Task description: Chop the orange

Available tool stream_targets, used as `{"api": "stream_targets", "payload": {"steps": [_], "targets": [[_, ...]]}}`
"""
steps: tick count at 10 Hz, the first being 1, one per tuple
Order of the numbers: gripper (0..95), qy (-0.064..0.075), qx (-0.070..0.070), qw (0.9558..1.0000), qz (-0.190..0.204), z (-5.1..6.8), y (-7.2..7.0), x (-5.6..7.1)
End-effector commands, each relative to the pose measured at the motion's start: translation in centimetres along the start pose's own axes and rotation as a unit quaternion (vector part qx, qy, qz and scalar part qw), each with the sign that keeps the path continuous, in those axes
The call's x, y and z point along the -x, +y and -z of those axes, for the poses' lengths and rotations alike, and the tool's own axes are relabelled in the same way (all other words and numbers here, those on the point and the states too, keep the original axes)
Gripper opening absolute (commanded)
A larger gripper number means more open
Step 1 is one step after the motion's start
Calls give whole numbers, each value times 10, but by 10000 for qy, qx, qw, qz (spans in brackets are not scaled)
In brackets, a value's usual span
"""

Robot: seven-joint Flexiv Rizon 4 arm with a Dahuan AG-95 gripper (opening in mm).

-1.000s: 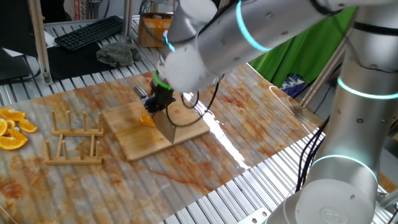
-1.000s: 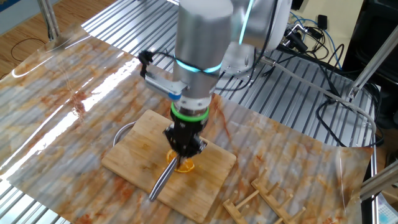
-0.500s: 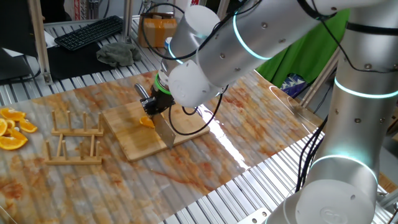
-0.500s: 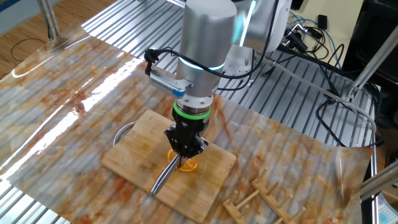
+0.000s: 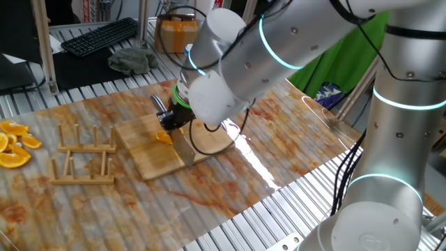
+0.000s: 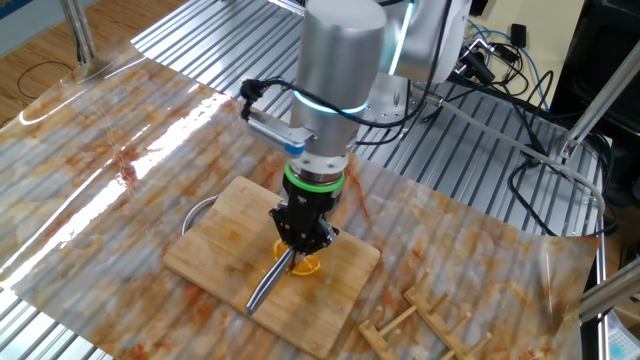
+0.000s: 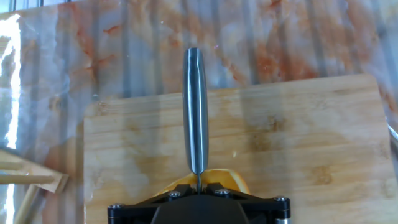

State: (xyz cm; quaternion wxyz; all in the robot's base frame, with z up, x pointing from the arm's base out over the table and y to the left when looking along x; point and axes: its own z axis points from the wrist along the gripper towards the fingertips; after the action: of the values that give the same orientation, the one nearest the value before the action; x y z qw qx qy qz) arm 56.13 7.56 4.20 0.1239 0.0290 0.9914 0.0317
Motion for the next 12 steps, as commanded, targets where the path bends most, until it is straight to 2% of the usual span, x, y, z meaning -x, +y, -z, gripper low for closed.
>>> {"api": "stream_targets", "payload": {"steps": [1,2,3,5,6,7,12], "targets": [[0,80,-4,9999,61,7,-1,1],[0,99,-6,9999,88,7,-1,1],[0,44,1,9999,110,5,-1,0],[0,-72,1,9999,108,-6,-1,-9],[0,7,-47,9999,115,-4,0,-9],[0,31,-78,9999,130,4,0,-5],[0,156,-80,9998,67,7,1,-5]]}}
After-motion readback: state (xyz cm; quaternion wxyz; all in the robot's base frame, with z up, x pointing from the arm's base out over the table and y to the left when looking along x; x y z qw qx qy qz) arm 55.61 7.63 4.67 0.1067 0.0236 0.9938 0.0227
